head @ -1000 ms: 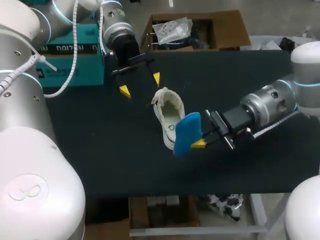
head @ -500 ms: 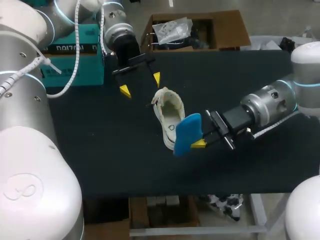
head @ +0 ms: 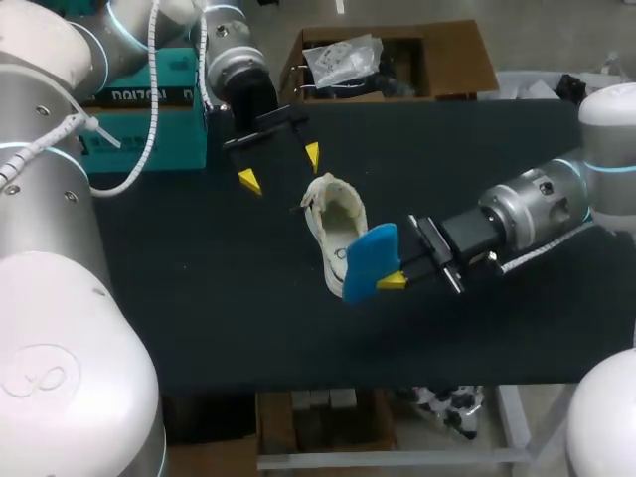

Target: Open the shoe tongue, take the insole out of the shoe, put the insole back into the shoe, and pack the shoe into the shoebox

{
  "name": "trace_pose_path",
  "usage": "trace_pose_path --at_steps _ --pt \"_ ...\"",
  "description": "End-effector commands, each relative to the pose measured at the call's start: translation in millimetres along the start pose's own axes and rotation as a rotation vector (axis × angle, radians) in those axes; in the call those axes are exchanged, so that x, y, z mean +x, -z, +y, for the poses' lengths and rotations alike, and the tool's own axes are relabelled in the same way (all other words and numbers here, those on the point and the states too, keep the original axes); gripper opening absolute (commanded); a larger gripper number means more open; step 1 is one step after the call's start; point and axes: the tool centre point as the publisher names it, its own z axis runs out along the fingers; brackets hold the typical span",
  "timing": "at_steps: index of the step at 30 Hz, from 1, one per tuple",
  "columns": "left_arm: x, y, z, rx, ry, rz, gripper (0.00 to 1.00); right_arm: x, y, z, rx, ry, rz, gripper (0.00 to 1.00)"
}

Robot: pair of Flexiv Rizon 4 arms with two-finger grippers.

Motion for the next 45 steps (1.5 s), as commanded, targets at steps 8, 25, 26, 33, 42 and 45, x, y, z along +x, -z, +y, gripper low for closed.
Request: trace_pose_path --at_steps 8,25,26,33,42,45 --pt "39.2 -35 -26.1 -0.219 0.101 -0.426 1.0 15 0 -5 -0.067 0.002 0.151 0.0" --pt "45.0 -39 -26.6 -0.22 0.126 -0.521 1.0 34 5 3 -0.044 0.018 0.232 0.0" --pt "45.0 -39 -26.6 -0.22 0.126 -0.521 1.0 34 5 3 -0.044 0.018 0.232 0.0" --pt "36.1 -73 -7.5 -0.281 0.201 -0.616 1.0 51 -4 18 -0.075 0.023 0.343 0.0" --pt "32.0 -105 6.5 -0.403 0.193 -0.92 1.0 62 -14 35 -0.089 0.071 0.435 0.0" --pt "33.6 -106 7.6 -0.407 0.198 -0.976 1.0 64 -15 39 -0.074 0.09 0.449 0.0"
